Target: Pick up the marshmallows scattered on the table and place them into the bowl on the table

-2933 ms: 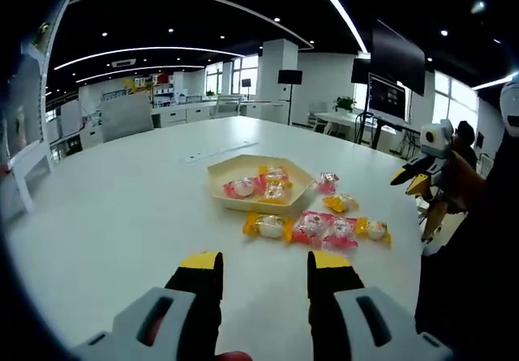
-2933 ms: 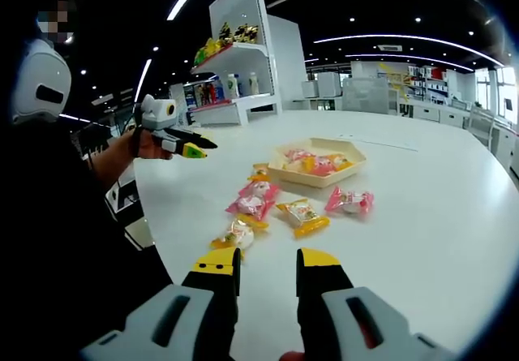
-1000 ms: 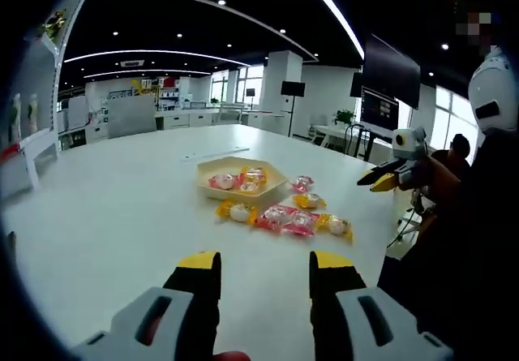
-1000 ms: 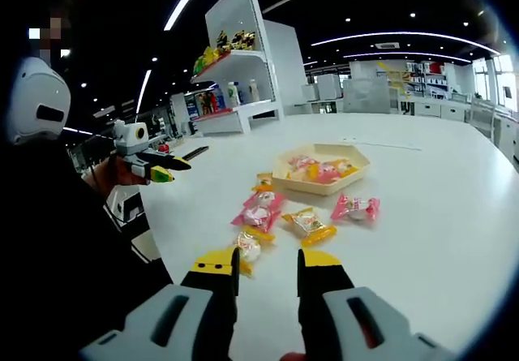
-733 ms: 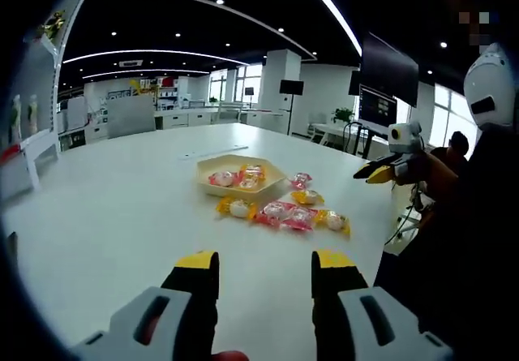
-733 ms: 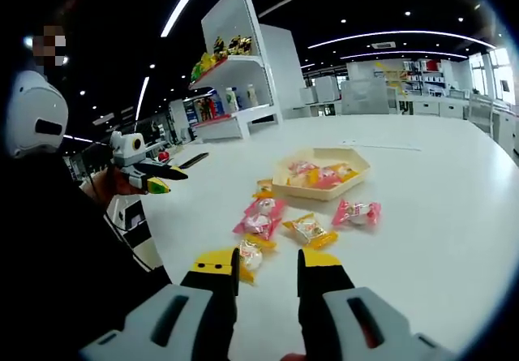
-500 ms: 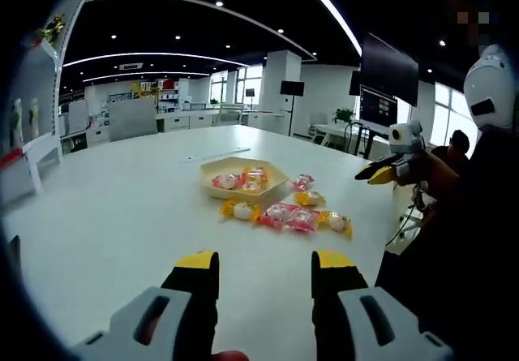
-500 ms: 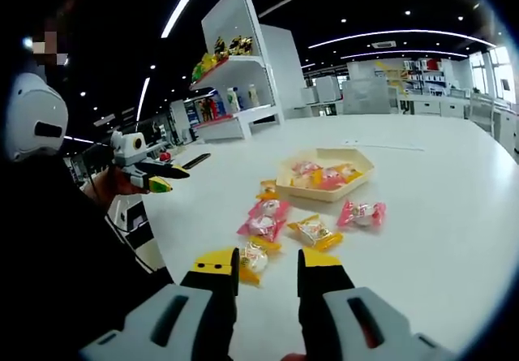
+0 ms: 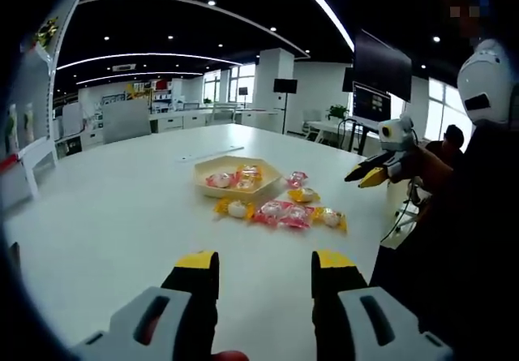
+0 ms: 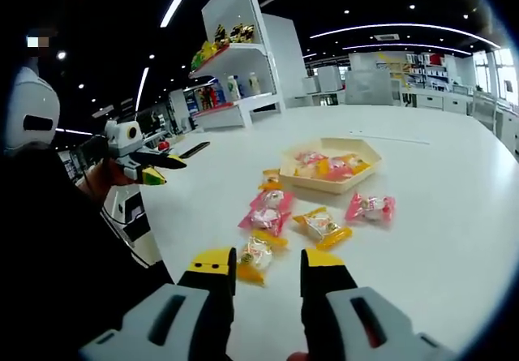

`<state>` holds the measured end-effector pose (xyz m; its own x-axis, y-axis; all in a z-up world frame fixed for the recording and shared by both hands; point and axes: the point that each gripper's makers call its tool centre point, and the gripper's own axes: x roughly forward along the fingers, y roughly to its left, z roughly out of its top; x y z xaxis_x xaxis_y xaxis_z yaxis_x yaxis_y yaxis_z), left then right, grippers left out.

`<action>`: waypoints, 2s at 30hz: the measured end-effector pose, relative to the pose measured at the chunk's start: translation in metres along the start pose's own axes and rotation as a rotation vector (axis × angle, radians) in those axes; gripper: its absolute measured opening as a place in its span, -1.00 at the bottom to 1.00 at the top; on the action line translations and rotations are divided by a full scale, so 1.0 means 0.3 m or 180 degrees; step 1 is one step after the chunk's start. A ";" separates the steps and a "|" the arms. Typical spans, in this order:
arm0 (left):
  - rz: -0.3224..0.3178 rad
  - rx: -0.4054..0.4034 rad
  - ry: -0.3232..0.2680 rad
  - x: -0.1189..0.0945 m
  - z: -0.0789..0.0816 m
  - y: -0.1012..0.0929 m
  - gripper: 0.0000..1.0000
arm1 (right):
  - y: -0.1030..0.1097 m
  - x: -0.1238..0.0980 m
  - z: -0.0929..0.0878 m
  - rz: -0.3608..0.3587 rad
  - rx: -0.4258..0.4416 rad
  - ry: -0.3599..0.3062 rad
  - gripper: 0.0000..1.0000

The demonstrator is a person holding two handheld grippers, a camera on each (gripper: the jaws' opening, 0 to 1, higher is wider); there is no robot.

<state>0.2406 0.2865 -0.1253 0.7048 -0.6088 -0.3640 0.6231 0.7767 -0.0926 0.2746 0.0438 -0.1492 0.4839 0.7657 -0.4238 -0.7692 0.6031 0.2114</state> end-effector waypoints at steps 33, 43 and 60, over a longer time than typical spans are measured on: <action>0.0024 -0.0043 0.0020 -0.013 -0.016 0.011 -0.08 | 0.068 0.117 -0.041 0.0112 -0.0194 0.0311 -0.30; 0.0041 -0.0072 0.0031 -0.018 -0.026 0.017 -0.08 | 0.076 0.161 -0.068 0.0125 -0.0209 0.0392 -0.25; 0.0025 -0.0112 0.0035 -0.015 -0.042 0.021 -0.09 | 0.079 0.196 -0.092 0.0040 -0.0261 0.0483 -0.24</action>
<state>0.2371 0.2960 -0.1359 0.7058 -0.6010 -0.3750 0.6051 0.7867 -0.1221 0.2735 0.0970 -0.1934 0.4103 0.7268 -0.5509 -0.8092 0.5687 0.1475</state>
